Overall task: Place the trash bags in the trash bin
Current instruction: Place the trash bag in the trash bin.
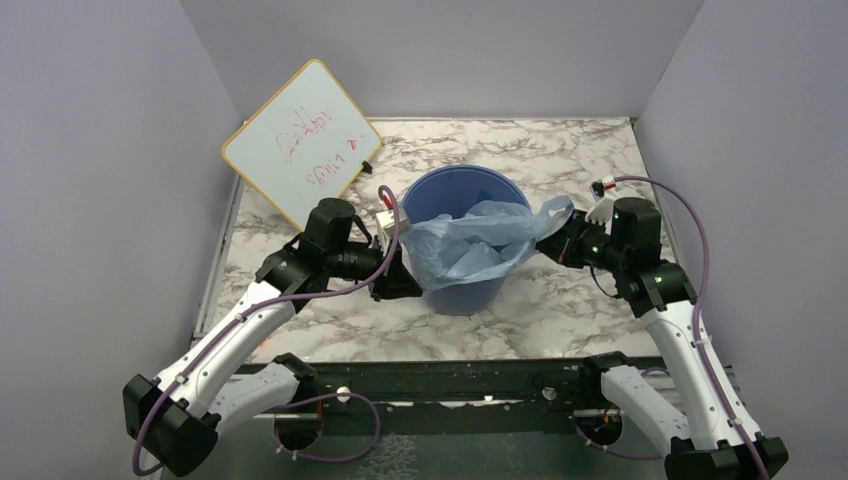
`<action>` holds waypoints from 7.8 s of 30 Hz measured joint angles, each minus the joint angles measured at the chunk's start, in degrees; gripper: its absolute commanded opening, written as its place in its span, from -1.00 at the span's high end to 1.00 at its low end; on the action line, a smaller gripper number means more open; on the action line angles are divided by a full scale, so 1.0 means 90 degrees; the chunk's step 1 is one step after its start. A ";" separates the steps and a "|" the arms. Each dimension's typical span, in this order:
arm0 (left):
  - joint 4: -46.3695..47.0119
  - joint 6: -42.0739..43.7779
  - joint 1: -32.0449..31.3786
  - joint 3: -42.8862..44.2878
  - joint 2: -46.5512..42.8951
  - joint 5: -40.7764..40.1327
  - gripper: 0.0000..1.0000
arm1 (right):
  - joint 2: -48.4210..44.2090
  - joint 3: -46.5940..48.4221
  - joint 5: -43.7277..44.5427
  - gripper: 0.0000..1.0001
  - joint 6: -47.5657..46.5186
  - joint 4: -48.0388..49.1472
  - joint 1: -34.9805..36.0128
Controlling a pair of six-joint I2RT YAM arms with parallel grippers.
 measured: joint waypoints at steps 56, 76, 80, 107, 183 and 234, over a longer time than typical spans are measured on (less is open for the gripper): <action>-0.0614 0.0469 -0.0034 0.1477 -0.0593 -0.5377 -0.87 | 0.0027 0.0432 0.0840 -0.05 -0.6064 0.0998 0.0000; -0.1158 0.1324 -0.0032 0.1749 0.0313 -0.4600 -0.06 | 0.0724 0.0772 -0.0617 -0.02 -0.8148 0.1129 0.0000; -0.1209 0.1350 -0.0034 0.1814 0.0359 -0.4619 0.08 | 0.0767 0.0775 -0.0282 0.00 -0.8391 0.1120 0.0000; -0.1207 0.1343 -0.0034 0.1926 0.0605 -0.4286 1.00 | 0.1909 0.2237 -0.1426 0.94 -0.9282 -0.0665 0.0000; 0.1168 -0.0614 0.1666 0.0663 0.2436 -0.3140 1.00 | 0.4704 0.1914 -0.0539 0.22 -0.2645 0.0678 0.0000; 0.1889 -0.2531 0.1996 -0.1039 -0.0435 -0.2851 -0.56 | -0.2030 -0.3441 -0.0109 -0.17 0.5214 0.3842 0.0000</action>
